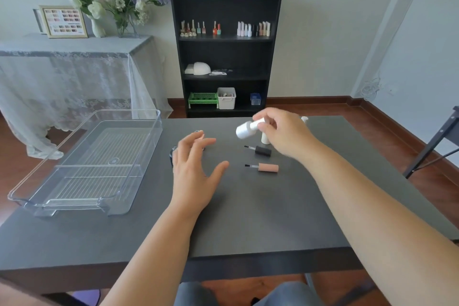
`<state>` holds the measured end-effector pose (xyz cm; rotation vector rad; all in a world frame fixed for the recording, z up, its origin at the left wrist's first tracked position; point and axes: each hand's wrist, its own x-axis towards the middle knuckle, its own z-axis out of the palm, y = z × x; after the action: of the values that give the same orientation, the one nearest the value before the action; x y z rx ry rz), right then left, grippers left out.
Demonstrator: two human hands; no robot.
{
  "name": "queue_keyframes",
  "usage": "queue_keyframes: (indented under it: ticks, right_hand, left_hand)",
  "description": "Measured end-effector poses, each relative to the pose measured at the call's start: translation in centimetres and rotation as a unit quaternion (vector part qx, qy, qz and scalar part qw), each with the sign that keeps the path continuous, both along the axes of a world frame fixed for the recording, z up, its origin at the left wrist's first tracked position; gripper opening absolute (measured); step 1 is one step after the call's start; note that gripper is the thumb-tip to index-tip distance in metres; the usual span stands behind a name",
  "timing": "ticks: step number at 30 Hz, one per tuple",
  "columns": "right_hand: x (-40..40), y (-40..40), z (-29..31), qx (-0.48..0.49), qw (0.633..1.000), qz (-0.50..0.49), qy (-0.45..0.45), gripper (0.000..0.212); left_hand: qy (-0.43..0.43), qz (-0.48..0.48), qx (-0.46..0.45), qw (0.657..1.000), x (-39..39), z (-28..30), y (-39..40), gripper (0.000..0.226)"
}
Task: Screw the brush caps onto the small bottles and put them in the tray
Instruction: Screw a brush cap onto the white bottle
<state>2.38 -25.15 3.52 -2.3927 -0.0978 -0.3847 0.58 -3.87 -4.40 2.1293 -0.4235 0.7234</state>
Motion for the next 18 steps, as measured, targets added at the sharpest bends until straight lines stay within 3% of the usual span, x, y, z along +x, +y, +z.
queue_keyframes:
  ticks: [5,8,13,18]
  right_hand:
    - [3.8,1.4,1.8,-0.194,0.978,0.006,0.077,0.036]
    - [4.5,2.5,2.0,-0.258,0.957,0.027,0.127,0.043]
    - [5.1,3.6,2.5,-0.307,0.935,0.016,0.179,0.043]
    - [5.4,3.6,2.1,-0.283,0.942,0.003,0.182,0.044]
  left_hand:
    - [0.027,0.106,-0.002,0.994,0.3,-0.4,0.7,0.038]
    - [0.066,0.149,-0.002,0.987,0.8,-0.6,1.0,0.038]
    - [0.128,0.141,-0.082,0.978,1.1,-0.6,1.7,0.051]
    - [0.201,0.142,-0.16,0.956,1.6,-0.8,2.3,0.067]
